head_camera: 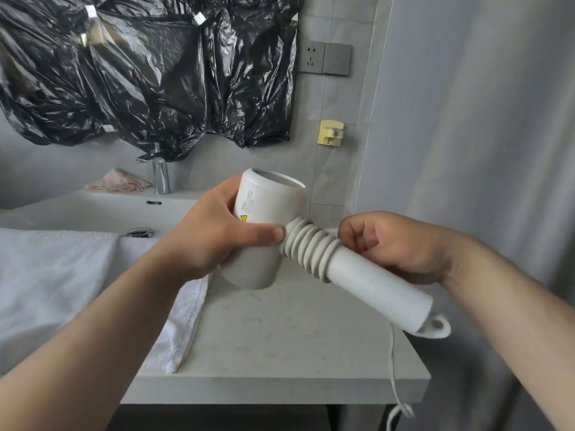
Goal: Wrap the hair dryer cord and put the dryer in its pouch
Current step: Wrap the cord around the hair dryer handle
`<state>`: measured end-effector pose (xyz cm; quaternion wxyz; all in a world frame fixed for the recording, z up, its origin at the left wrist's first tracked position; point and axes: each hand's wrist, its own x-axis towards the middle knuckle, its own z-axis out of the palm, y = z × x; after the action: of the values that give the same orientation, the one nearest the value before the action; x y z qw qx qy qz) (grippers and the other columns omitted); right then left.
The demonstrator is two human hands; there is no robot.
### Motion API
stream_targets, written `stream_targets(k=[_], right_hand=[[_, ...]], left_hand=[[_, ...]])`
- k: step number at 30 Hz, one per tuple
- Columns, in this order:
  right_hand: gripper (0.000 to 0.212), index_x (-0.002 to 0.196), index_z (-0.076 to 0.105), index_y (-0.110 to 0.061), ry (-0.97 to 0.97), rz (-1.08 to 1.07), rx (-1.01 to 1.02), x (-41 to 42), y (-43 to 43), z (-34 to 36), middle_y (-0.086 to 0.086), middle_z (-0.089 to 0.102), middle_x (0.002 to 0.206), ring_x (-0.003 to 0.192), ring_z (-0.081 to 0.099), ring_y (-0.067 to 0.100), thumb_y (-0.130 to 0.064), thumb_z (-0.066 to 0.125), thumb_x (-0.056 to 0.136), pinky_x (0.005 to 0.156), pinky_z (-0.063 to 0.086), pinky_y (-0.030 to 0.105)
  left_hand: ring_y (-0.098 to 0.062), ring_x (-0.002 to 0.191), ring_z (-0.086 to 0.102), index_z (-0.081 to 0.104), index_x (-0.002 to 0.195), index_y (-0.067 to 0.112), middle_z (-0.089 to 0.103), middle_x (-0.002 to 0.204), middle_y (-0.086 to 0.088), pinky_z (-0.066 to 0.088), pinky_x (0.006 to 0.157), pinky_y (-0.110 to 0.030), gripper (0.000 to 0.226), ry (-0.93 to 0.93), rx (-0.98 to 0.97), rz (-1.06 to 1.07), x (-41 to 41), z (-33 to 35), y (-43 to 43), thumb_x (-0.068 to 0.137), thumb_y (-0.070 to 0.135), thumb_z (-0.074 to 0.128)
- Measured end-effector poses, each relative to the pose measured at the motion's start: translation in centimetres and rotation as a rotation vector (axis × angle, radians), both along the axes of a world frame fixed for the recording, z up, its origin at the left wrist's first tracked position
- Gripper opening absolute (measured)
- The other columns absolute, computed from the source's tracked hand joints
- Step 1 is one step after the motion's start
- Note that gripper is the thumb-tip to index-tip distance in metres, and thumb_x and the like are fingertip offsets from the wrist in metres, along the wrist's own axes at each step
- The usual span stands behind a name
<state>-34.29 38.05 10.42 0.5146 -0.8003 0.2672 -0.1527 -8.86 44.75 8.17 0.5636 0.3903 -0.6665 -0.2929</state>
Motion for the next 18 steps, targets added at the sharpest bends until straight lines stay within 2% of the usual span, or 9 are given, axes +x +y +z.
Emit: stream_targets(k=[3,6,9,11,14,16,18], right_hand=[[0.031,0.072,0.057,-0.007,0.098,-0.099,-0.133,0.7,0.2,0.6,0.000,0.057,0.052,0.038,0.051,0.005,0.022,0.056,0.079,0.036,0.039,0.016],[0.024,0.074,0.057,-0.005,0.176,-0.215,-0.256,1.6,0.5,1.0,0.004,0.056,0.051,0.037,0.050,0.006,0.018,0.060,0.077,0.038,0.039,0.016],[0.021,0.075,0.063,-0.008,0.249,-0.355,-0.396,2.2,0.5,0.8,-0.004,0.058,0.044,0.037,0.049,0.006,0.013,0.057,0.077,0.037,0.036,0.015],[0.022,0.073,0.065,-0.010,0.222,-0.453,-0.417,2.5,0.4,0.7,-0.001,0.057,0.044,0.038,0.049,0.008,0.010,0.058,0.076,0.038,0.036,0.015],[0.025,0.070,0.066,-0.011,0.148,-0.547,-0.411,2.7,0.0,0.8,0.007,0.060,0.053,0.043,0.054,0.014,0.011,0.058,0.077,0.046,0.046,0.022],[0.024,0.071,0.067,-0.011,0.159,-0.558,-0.454,2.8,0.0,1.2,0.009,0.063,0.057,0.047,0.058,0.018,0.010,0.057,0.076,0.051,0.053,0.029],[0.022,0.074,0.068,-0.010,0.212,-0.540,-0.496,3.0,0.3,1.5,0.010,0.065,0.058,0.050,0.060,0.020,0.007,0.054,0.076,0.058,0.058,0.035]], left_hand=[[-0.016,0.092,0.068,0.065,0.112,0.031,0.072,0.101,0.000,0.058,0.077,-0.032,0.067,-0.189,-0.087,0.158,-0.1,0.7,0.2,0.048,0.035,0.087],[-0.010,0.096,0.066,0.061,0.115,0.033,0.069,0.103,0.010,0.054,0.080,-0.022,0.072,-0.300,-0.152,0.231,-1.0,1.1,0.3,0.049,0.030,0.090],[-0.004,0.097,0.062,0.057,0.120,0.033,0.064,0.105,0.016,0.050,0.079,-0.014,0.075,-0.373,-0.229,0.304,-1.9,0.9,0.4,0.052,0.029,0.088],[-0.002,0.099,0.061,0.055,0.124,0.034,0.065,0.104,0.017,0.049,0.078,-0.011,0.079,-0.380,-0.264,0.356,-2.2,0.8,0.4,0.053,0.030,0.090],[0.007,0.098,0.054,0.054,0.125,0.030,0.060,0.107,0.023,0.040,0.078,-0.001,0.080,-0.406,-0.355,0.431,-2.5,0.9,0.5,0.056,0.022,0.093],[0.006,0.098,0.053,0.054,0.127,0.029,0.059,0.108,0.023,0.038,0.080,-0.001,0.081,-0.429,-0.419,0.445,-2.8,0.9,0.7,0.056,0.023,0.093],[-0.001,0.102,0.055,0.052,0.128,0.029,0.059,0.106,0.018,0.043,0.085,-0.010,0.082,-0.462,-0.447,0.452,-2.9,1.0,0.8,0.056,0.028,0.090]])
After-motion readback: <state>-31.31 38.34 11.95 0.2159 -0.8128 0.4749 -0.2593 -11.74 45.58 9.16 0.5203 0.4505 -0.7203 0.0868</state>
